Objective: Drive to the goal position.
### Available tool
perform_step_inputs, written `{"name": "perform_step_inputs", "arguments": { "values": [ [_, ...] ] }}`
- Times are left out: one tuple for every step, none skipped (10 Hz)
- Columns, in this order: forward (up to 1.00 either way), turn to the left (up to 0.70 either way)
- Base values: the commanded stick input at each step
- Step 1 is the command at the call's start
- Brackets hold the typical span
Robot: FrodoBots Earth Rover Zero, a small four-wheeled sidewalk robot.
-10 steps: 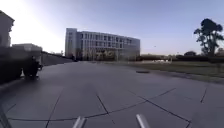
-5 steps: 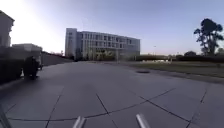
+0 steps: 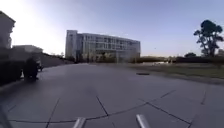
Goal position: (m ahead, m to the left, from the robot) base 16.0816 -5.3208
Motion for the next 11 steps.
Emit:
{"name": "perform_step_inputs", "arguments": {
  "values": [
    [0.60, 0.01],
    [0.60, 0.01],
    [0.60, 0.00],
    [0.60, 0.01],
    [0.60, 0.00],
    [0.60, 0.00],
    [0.60, 0.01],
    [0.60, 0.01],
    [0.60, 0.00],
    [0.60, 0.00],
    [0.60, 0.04]
  ]
}}
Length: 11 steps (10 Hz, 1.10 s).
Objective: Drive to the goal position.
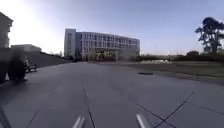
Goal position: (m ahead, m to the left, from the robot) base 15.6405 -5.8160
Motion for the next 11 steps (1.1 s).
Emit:
{"name": "perform_step_inputs", "arguments": {
  "values": [
    [0.60, 0.12],
    [0.60, 0.15],
    [0.60, 0.15],
    [0.60, 0.15],
    [0.60, 0.15],
    [0.60, 0.15],
    [0.60, 0.15],
    [0.60, 0.07],
    [0.60, 0.01],
    [0.60, 0.00],
    [0.60, 0.00]
  ]
}}
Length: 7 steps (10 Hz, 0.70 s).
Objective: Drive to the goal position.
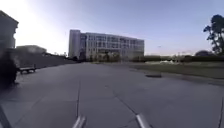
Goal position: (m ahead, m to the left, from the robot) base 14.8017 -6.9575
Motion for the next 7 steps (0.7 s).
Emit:
{"name": "perform_step_inputs", "arguments": {
  "values": [
    [0.60, 0.00],
    [0.60, 0.00],
    [0.60, 0.00],
    [0.60, 0.00],
    [0.60, 0.00],
    [0.60, 0.00],
    [0.60, 0.00]
  ]
}}
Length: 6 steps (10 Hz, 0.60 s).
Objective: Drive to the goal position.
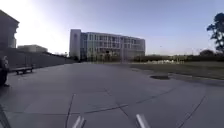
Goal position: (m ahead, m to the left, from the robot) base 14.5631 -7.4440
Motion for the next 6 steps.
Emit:
{"name": "perform_step_inputs", "arguments": {
  "values": [
    [0.60, 0.00],
    [0.60, 0.00],
    [0.60, 0.00],
    [0.60, 0.00],
    [0.60, 0.00],
    [0.60, 0.00]
  ]
}}
